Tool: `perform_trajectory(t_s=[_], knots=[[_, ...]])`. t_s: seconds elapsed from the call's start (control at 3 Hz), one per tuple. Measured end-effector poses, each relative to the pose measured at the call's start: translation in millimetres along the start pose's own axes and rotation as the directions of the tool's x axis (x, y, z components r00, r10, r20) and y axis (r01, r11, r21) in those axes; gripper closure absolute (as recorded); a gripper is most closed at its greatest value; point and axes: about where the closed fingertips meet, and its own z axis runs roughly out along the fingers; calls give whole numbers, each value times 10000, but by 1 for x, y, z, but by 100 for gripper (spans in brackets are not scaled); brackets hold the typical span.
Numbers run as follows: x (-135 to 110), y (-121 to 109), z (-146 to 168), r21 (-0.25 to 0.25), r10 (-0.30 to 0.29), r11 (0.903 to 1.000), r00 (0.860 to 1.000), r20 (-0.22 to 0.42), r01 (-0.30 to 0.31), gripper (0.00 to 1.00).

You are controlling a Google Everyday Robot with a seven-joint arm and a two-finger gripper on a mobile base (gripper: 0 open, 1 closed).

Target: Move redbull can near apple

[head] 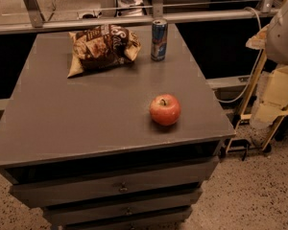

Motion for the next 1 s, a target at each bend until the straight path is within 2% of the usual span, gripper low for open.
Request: perform_trajectory(t_s=[0.33,0.67,1.0], knots=[[0,0,0,2,0,10000,10000,1,0,0],[-2,-7,2,-53,32,10000,9996,266,-30,0],[-7,-48,6,319,81,9994,9960,888,-109,0]])
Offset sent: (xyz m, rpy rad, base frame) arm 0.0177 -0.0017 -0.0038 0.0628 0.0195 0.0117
